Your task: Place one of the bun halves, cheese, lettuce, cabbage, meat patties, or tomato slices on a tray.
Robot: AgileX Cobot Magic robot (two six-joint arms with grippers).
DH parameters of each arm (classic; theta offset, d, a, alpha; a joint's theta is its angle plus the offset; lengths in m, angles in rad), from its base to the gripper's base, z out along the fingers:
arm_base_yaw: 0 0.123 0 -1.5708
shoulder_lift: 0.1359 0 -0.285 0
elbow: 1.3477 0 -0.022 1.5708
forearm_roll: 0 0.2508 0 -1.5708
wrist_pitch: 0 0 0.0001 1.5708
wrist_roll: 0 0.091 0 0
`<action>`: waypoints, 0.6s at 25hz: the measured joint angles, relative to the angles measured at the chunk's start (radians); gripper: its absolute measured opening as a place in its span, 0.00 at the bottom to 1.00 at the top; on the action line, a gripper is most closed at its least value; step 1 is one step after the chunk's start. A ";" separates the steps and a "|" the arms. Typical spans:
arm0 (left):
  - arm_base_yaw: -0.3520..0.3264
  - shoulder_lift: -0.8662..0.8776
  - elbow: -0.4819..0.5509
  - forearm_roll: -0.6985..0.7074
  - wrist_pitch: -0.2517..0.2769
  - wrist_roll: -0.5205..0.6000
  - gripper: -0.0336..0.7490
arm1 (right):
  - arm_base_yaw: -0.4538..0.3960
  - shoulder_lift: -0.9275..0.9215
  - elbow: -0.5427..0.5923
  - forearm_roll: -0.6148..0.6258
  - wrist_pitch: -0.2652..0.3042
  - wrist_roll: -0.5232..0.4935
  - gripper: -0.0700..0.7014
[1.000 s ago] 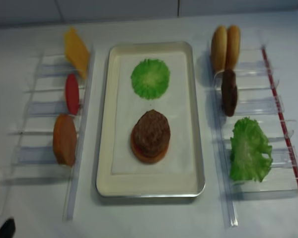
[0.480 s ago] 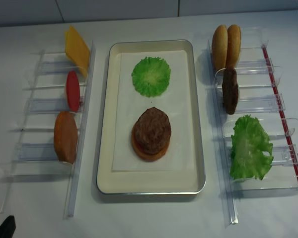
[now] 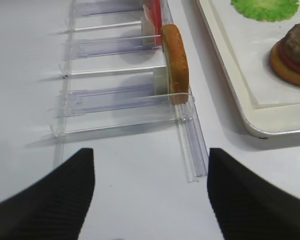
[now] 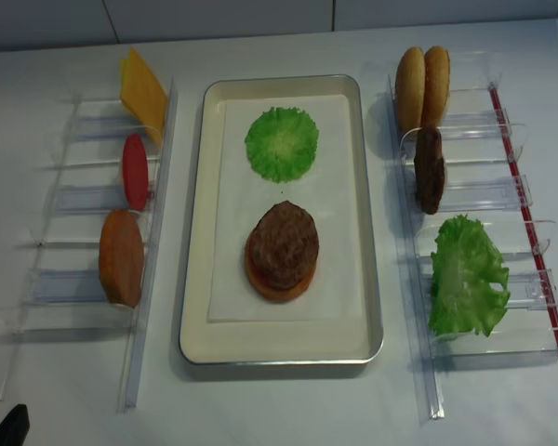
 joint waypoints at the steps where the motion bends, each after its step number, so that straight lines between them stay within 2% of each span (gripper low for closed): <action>1: 0.000 0.000 0.000 0.000 0.000 0.000 0.64 | -0.018 0.000 0.000 -0.002 0.000 0.000 0.72; 11: 0.000 0.000 0.000 0.000 0.000 0.000 0.64 | -0.264 0.000 0.000 -0.004 0.000 0.000 0.72; 15: 0.000 0.000 0.000 0.000 0.000 0.000 0.64 | -0.290 0.000 0.000 -0.004 0.000 0.000 0.72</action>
